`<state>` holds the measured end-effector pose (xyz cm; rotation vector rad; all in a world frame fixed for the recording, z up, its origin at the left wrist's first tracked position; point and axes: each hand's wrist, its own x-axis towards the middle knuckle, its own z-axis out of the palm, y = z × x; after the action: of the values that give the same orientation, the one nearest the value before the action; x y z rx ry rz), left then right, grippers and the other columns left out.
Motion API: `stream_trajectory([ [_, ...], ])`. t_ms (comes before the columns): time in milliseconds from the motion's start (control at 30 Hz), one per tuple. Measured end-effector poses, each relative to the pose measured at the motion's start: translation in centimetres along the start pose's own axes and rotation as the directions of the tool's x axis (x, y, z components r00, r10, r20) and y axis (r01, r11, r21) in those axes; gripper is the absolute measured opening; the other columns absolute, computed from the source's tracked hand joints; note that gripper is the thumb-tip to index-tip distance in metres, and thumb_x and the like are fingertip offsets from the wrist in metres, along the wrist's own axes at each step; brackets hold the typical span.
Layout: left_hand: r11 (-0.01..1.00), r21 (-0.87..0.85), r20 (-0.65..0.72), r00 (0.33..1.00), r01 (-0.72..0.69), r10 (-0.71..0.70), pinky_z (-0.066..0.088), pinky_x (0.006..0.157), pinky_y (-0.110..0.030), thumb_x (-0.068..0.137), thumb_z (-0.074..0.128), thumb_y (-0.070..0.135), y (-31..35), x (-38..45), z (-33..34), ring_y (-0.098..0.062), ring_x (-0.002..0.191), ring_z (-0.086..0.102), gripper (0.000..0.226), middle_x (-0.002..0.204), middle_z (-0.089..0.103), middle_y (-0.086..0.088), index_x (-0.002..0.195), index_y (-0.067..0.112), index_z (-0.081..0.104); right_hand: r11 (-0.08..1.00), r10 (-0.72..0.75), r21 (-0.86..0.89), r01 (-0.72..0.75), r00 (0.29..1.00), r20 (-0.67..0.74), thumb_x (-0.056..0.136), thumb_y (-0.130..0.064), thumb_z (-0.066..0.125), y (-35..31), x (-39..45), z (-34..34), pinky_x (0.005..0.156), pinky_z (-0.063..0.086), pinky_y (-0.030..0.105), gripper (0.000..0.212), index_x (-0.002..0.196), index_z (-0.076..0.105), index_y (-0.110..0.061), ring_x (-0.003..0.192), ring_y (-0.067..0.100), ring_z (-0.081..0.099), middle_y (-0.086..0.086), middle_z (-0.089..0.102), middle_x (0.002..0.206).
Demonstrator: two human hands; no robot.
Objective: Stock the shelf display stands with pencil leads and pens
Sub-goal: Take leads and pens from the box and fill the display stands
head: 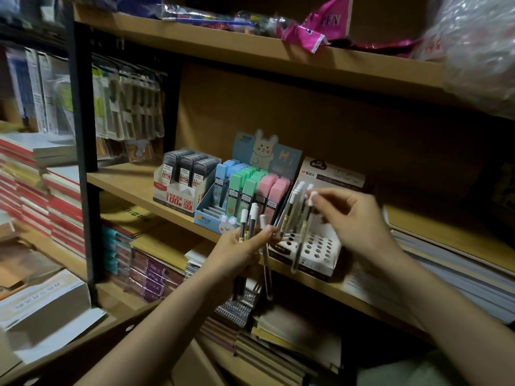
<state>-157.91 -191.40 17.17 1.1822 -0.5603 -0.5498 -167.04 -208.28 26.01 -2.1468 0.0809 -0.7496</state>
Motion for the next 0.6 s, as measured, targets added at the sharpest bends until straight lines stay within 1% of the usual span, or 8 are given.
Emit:
stream_trajectory([
  [33, 1.0, -0.009, -0.017, 1.0, -0.002, 0.001, 0.028, 0.039, -0.015, 0.086, 0.063, 0.039, 0.0, 0.0, 0.0, -0.003, 0.043, 0.033, 0.03, 0.073, 0.071, 0.002, 0.105, 0.018, 0.072, 0.999, -0.042, -0.013, 0.041, 0.999, -0.035, 0.094, -0.016, 0.06, -0.1, 0.4, -0.5, 0.071, 0.054, 0.015, 0.019, 0.1, 0.068, -0.031, 0.084, 0.002, 0.066, -0.012, 0.07, 0.097],
  [67, 1.0, -0.016, -0.028, 1.0, 0.004, -0.004, 0.027, 0.039, -0.016, 0.088, 0.061, 0.038, 0.0, 0.1, 0.1, -0.004, 0.043, 0.033, 0.029, 0.086, 0.074, -0.001, 0.108, 0.019, 0.07, 0.997, -0.076, -0.024, 0.074, 0.995, -0.064, 0.095, -0.014, 0.058, 0.0, 0.8, -0.8, 0.073, 0.054, 0.014, 0.02, 0.102, 0.067, -0.03, 0.085, 0.001, 0.066, -0.012, 0.069, 0.099],
  [100, 1.0, -0.019, -0.03, 0.999, 0.016, -0.016, 0.027, 0.04, -0.016, 0.087, 0.061, 0.038, 0.0, 0.2, 0.2, -0.004, 0.044, 0.034, 0.03, 0.09, 0.074, -0.001, 0.11, 0.02, 0.069, 0.995, -0.099, -0.037, 0.096, 0.991, -0.088, 0.095, -0.013, 0.057, 0.1, 1.3, -0.9, 0.076, 0.054, 0.015, 0.02, 0.105, 0.066, -0.027, 0.087, 0.002, 0.066, -0.01, 0.068, 0.1],
  [233, 0.996, -0.046, -0.027, 0.997, 0.071, -0.072, 0.027, 0.04, -0.017, 0.075, 0.067, 0.042, -0.3, 0.2, 0.5, -0.004, 0.045, 0.038, 0.045, 0.072, 0.063, 0.001, 0.11, 0.014, 0.068, 0.994, -0.107, -0.023, 0.104, 0.985, -0.136, 0.097, -0.01, 0.054, 1.0, 2.4, -0.1, 0.089, 0.056, 0.033, 0.019, 0.111, 0.065, -0.017, 0.096, 0.012, 0.066, -0.003, 0.067, 0.101],
  [300, 0.995, -0.056, -0.042, 0.995, 0.086, -0.088, 0.026, 0.04, -0.017, 0.081, 0.067, 0.038, -0.4, 0.2, 0.4, -0.005, 0.045, 0.036, 0.038, 0.072, 0.056, -0.001, 0.11, 0.014, 0.069, 0.995, -0.096, 0.01, 0.099, 0.984, -0.15, 0.097, -0.009, 0.053, 1.5, 2.7, 0.4, 0.092, 0.055, 0.038, 0.018, 0.109, 0.065, -0.017, 0.098, 0.015, 0.066, -0.001, 0.067, 0.102],
  [367, 0.993, -0.075, -0.064, 0.993, 0.095, -0.1, 0.026, 0.04, -0.017, 0.089, 0.063, 0.032, -0.5, 0.3, 0.3, -0.005, 0.045, 0.035, 0.027, 0.07, 0.053, -0.001, 0.108, 0.013, 0.07, 0.995, -0.089, 0.036, 0.096, 0.983, -0.161, 0.097, -0.009, 0.053, 1.8, 2.7, 0.7, 0.092, 0.055, 0.038, 0.018, 0.106, 0.065, -0.019, 0.097, 0.013, 0.066, -0.003, 0.067, 0.102],
  [500, 0.985, -0.114, -0.074, 0.988, 0.127, -0.136, 0.031, 0.038, -0.016, 0.094, 0.059, 0.02, -0.4, 0.4, -0.2, -0.003, 0.043, 0.041, 0.027, 0.062, 0.058, 0.005, 0.117, 0.007, 0.063, 0.994, -0.103, 0.025, 0.108, 0.984, -0.145, 0.098, -0.011, 0.053, 2.0, 2.7, 0.7, 0.092, 0.055, 0.039, 0.021, 0.101, 0.065, -0.028, 0.099, 0.012, 0.066, -0.005, 0.068, 0.102],
  [600, 0.987, -0.094, -0.053, 0.989, 0.131, -0.136, 0.036, 0.038, -0.014, 0.094, 0.056, 0.013, -0.2, 0.5, -0.6, -0.002, 0.043, 0.048, 0.025, 0.06, 0.06, 0.005, 0.117, 0.003, 0.062, 0.993, -0.119, -0.005, 0.119, 0.985, -0.129, 0.099, -0.013, 0.052, 2.2, 2.5, 0.6, 0.092, 0.055, 0.038, 0.02, 0.104, 0.065, -0.027, 0.1, 0.01, 0.065, -0.005, 0.068, 0.103],
])
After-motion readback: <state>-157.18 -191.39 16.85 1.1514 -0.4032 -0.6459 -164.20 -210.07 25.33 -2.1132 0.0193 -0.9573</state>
